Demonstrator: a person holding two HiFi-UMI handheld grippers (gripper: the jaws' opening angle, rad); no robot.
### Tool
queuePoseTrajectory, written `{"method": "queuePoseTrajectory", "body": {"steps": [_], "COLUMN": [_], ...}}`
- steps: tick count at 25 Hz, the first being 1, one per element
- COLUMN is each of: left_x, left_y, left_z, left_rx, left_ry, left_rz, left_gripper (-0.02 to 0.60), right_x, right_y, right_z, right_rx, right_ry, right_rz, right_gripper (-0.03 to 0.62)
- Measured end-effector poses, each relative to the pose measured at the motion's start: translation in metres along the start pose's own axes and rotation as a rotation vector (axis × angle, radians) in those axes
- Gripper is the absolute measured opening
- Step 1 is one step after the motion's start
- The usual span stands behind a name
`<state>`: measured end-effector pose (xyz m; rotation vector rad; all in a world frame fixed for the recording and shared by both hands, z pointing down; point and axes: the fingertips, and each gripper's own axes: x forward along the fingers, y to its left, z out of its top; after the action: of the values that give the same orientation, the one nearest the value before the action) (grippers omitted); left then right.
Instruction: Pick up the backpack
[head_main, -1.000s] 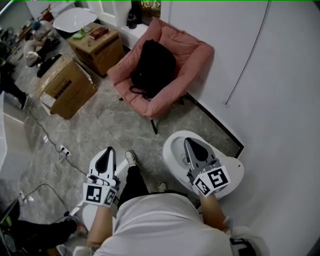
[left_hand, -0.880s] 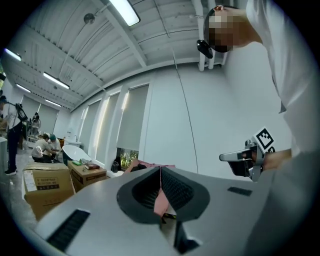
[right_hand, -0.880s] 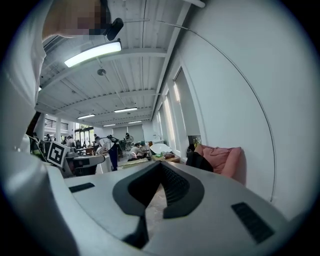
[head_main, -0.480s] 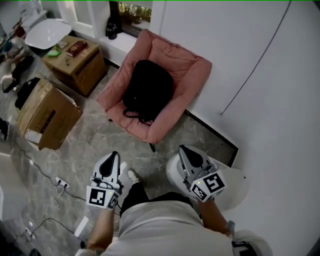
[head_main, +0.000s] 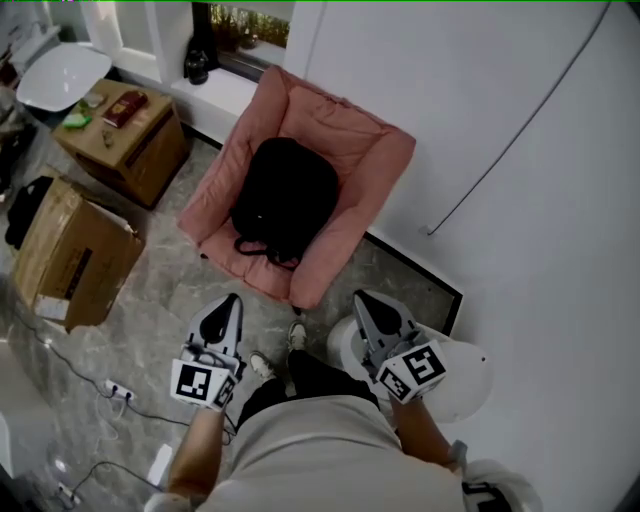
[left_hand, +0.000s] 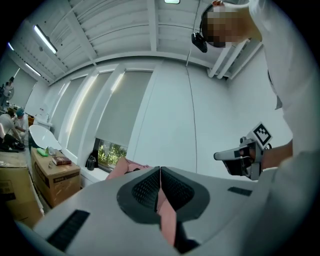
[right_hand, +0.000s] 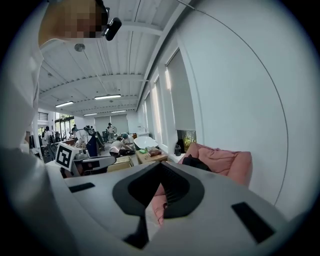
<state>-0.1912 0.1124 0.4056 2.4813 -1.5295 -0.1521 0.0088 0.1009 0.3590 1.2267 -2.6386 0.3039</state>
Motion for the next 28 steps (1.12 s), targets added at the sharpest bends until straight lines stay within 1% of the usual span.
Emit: {"method": "queuePoseTrajectory", "body": {"steps": [3,7,9,13,15,17,20,23,28], "left_x": [0.021,0.05,0.07,0.11,0.132,0.156,0.186,0.212,0.259], "left_y": [0.007,0.033,0.041,0.059,0.064,0.068,0.078,0.092,0.117], "left_z": [0.013,0.02,0.022,0.019,0.013,0.005,-0.004,-0.018,-0.039], "left_rx": [0.026,0.054,0.072,0.048,0.047,0.049,0.022,0.007,0.012], "left_ry": [-0.01,0.0,0.003,-0.001,0.014,0.028,0.029,0.063,0.104], "left_rz": [-0.005,0.036,0.045,0.09,0.096,0.078,0.058,0.03,-0.017], "left_gripper": [0.021,0.021,0.021,0.021,0.021,0.021,0.023,0.023,0.028], "right_x": [0.021,0.06,0.078,0.1,0.111,0.124,0.144,0.165,0.195], "right_y": [-0.015,-0.038,-0.055,-0.089,-0.109,-0.128,-0.149,-0.159,-0.174], "right_z": [0.01,0.031,0.038,0.036,0.03,0.021,0.011,0.002,-0.014], "right_rx": [0.008,-0.003,-0.009,0.002,0.017,0.03,0.036,0.045,0.064], "right_ry": [-0.022,-0.063,-0.072,-0.048,-0.032,-0.012,0.012,0.032,0.053], "right_rz": [0.014,0.057,0.075,0.106,0.117,0.126,0.147,0.173,0.196], "right_gripper": [0.02,0.02,0.02,0.02,0.02,0.02,0.02,0.02,0.02]}}
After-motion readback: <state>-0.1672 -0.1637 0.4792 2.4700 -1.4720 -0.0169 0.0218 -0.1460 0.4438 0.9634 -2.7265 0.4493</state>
